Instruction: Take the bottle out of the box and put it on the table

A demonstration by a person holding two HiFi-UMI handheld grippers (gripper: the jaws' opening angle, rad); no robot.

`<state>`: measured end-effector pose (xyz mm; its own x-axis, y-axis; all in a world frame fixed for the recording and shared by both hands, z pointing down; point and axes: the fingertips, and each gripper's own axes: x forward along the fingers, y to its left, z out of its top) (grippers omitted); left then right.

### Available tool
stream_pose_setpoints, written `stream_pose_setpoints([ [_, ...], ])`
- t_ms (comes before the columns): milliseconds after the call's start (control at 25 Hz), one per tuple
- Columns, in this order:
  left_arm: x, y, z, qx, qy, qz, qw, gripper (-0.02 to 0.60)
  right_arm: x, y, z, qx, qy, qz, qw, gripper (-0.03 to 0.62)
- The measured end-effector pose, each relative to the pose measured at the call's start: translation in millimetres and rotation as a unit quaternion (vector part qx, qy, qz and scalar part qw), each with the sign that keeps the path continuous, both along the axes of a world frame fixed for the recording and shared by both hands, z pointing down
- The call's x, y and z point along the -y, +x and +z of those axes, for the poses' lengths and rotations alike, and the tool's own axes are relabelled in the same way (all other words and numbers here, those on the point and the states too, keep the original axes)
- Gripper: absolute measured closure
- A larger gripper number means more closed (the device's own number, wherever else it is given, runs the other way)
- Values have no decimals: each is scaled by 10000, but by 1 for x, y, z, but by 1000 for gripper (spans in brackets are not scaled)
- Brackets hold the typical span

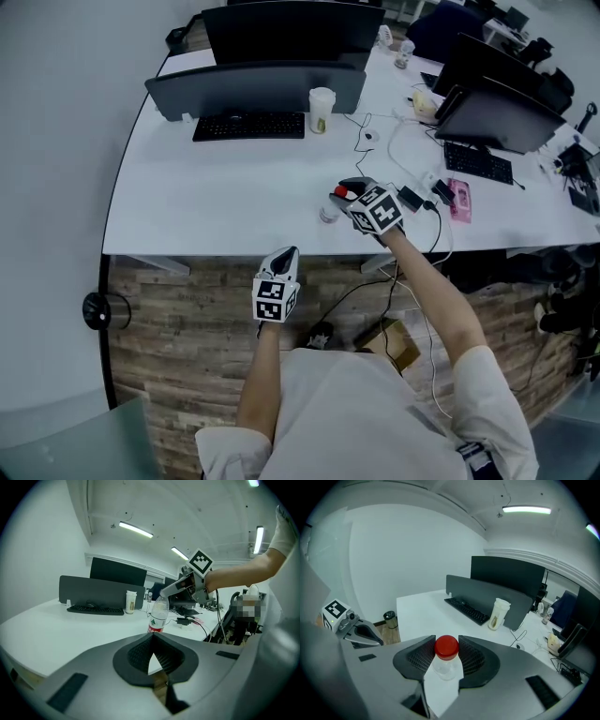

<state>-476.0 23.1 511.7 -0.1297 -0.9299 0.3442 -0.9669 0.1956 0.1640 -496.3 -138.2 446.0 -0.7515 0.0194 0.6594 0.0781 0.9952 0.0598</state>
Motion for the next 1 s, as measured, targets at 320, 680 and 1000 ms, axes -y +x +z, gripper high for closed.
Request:
stream_pose_setpoints([
  [320, -15, -5, -7, 102, 1, -97, 9999, 569, -5, -6, 11, 18, -68, 190, 9998, 413],
  [680, -1, 2, -17, 122, 31, 43, 9999, 569, -1, 1, 2, 445, -423, 695, 9957, 359],
  [1000, 17, 20, -26, 240, 21, 207, 9995, 569, 3, 41, -11, 805, -525, 932, 9910, 358],
])
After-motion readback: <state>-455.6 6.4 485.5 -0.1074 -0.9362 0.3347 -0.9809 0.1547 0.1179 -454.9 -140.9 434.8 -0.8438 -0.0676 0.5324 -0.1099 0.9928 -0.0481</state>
